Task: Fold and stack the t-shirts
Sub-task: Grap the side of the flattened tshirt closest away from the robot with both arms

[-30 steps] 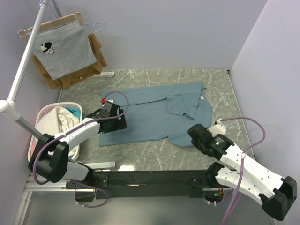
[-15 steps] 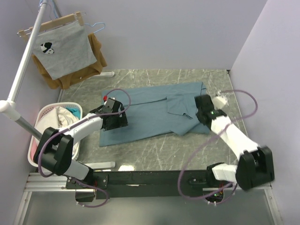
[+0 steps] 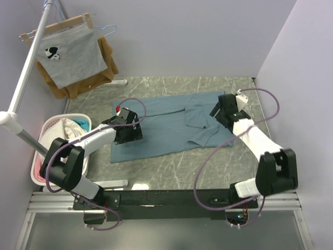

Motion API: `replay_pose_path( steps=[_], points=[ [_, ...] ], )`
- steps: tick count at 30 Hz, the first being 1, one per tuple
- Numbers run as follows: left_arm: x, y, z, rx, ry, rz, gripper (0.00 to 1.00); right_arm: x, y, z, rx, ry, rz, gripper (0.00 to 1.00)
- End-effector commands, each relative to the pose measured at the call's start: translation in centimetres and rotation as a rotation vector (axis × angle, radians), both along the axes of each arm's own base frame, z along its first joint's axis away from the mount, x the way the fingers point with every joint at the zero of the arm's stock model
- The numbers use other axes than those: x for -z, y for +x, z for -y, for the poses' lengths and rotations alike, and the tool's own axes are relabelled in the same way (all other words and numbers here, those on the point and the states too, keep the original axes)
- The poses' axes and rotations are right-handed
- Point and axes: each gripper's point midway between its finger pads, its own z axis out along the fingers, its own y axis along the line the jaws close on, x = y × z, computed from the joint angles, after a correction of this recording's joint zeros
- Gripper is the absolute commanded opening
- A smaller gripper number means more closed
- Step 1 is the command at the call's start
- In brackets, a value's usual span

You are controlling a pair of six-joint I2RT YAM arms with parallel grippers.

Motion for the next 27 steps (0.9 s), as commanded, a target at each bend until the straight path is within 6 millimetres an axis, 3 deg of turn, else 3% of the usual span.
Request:
replay_pose_path(
  steps=[1, 3, 11, 19, 23, 26, 27],
  points=[
    [-0.6, 1.0, 0.5, 0.011, -0.008, 0.031, 0.93, 0.3, -2.4, -2.5, -0.147, 0.11, -0.002, 0.83],
    [-0.3, 0.9, 0.7, 0.013, -0.015, 0.027, 0.93, 1.5, -3.1, -4.2, -0.218, 0.177, -0.03, 0.81],
    [0.1, 0.8, 0.6, 0.012, -0.009, 0.021, 0.93, 7.1, -4.3, -5.8, -0.258, 0.26, -0.125, 0.68],
    [0.5, 0.6, 0.3, 0.003, 0.001, 0.013, 0.93, 9.3, -4.0, -7.1, -0.308, 0.307, -0.147, 0.62],
    [0.7, 0.5, 0.1, -0.001, 0.009, 0.007, 0.93, 10.1, -4.1, -7.5, -0.322, 0.321, -0.168, 0.54],
    [0.9, 0.3, 0.0, -0.004, 0.015, 0.003, 0.92, 10.0, -4.1, -7.5, -0.328, 0.32, -0.16, 0.41],
    [0.8, 0.3, -0.1, -0.006, 0.013, 0.006, 0.93, 10.0, -4.2, -7.6, -0.33, 0.321, -0.16, 0.32]
  ],
)
